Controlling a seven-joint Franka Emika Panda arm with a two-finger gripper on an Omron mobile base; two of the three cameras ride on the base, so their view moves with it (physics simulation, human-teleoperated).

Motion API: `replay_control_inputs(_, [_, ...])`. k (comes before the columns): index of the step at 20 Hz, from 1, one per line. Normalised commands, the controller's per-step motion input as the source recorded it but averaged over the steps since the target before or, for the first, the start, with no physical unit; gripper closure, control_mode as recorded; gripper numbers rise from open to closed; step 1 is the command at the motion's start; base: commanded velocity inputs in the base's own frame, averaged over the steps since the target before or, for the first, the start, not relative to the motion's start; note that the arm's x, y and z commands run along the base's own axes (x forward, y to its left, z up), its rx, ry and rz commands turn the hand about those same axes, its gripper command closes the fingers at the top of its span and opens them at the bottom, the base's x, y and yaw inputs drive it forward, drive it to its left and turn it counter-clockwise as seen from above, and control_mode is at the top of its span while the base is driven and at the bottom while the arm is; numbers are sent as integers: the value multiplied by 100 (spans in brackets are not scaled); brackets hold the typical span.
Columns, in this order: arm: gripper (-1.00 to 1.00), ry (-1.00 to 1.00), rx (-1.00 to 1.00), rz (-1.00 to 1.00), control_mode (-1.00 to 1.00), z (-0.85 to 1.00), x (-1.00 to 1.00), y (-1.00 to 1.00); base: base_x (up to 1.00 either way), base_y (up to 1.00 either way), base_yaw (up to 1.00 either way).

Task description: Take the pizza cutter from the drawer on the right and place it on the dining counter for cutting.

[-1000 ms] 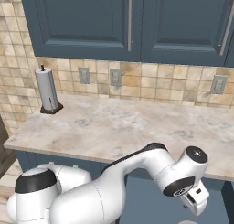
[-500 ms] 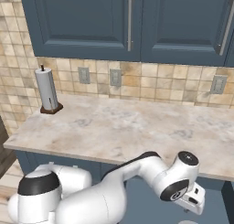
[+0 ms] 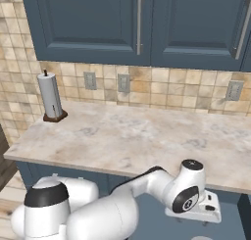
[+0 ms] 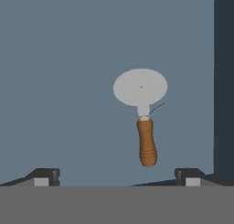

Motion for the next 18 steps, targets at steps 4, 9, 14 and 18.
replay_control_inputs(4, [-100,0,-6,14,-100,-24,-3,-50,0,0,0])
replay_control_inputs(9, [-100,1,0,0,-100,-7,0,-31,0,0,0])
replay_control_inputs(14, [-100,0,1,0,-100,-2,0,-25,0,0,0])
replay_control_inputs(18, [-100,0,2,0,-100,-4,1,-25,0,0,0])
